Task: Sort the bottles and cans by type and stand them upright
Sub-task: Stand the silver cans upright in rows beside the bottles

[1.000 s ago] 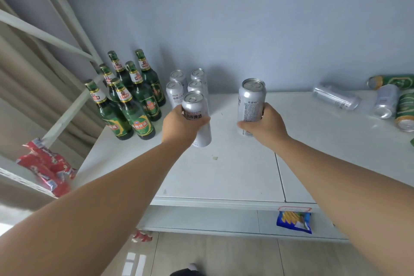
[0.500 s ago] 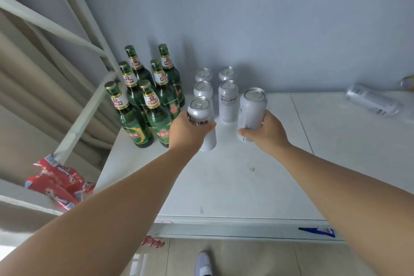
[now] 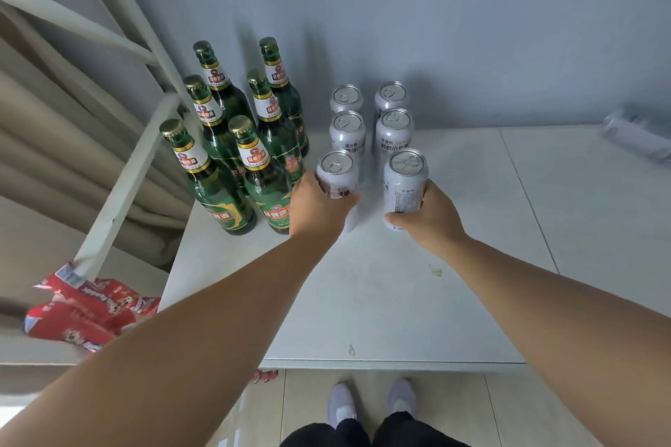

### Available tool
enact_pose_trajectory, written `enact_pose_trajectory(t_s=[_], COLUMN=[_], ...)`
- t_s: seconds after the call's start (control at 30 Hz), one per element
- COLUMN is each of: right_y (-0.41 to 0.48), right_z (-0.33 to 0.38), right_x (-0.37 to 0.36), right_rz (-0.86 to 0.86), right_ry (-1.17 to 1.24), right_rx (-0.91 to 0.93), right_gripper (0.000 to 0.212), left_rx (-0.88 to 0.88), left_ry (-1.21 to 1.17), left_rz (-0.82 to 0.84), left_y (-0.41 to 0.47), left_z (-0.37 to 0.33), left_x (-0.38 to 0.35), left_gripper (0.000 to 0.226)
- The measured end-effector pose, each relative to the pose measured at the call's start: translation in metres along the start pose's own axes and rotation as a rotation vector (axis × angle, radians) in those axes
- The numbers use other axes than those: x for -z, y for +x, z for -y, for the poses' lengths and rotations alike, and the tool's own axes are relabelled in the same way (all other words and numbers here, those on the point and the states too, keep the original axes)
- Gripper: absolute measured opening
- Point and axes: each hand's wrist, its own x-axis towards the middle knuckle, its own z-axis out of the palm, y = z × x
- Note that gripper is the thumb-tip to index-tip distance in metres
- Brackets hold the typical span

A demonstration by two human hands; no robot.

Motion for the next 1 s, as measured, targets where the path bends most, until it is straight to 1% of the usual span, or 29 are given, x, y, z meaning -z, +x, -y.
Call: enact_pose_trajectory(t_s=[0.2, 0.3, 0.5, 0.7, 0.8, 0.97, 1.0], right_y=[0.014, 0.021, 0.038, 0.044, 0.042, 0.033, 0.031], right_z=[-0.002, -0.004, -0.008, -0.007, -0.004, -0.001, 0.000], right_x=[-0.011, -0.012, -0.002, 0.003, 0.004, 0.002, 0.003], right_rz=[0.041, 0.058, 0.217, 0.309, 0.306, 0.252, 0.245], right_ry=[0.005, 0.043, 0.064, 0.058, 0.045, 0.014, 0.007], right_rx=[-0.004, -0.025, -0.031, -0.032, -0.034, -0.055, -0.055], right_gripper=[0.055, 0.057, 0.057, 0.062, 0.064, 0.072, 0.071], left_rx=[0.003, -0.017, -0.026, -0.017, -0.016, -0.006, -0.004], left_ry=[0.022, 0.044, 0.081, 0.087, 0.094, 0.096, 0.100], left_rz=[0.001, 0.014, 0.027, 0.028, 0.040, 0.057, 0.061], left_y=[0.008, 0.009, 0.009, 0.008, 0.008, 0.005, 0.005], left_z=[0.003, 0.002, 0.001, -0.001, -0.002, -0.002, -0.002], left_x=[-0.010, -0.014, -0.017, -0.018, -0.018, -0.016, -0.015], left_gripper=[0.056, 0.060, 0.064, 0.067, 0.070, 0.076, 0.077])
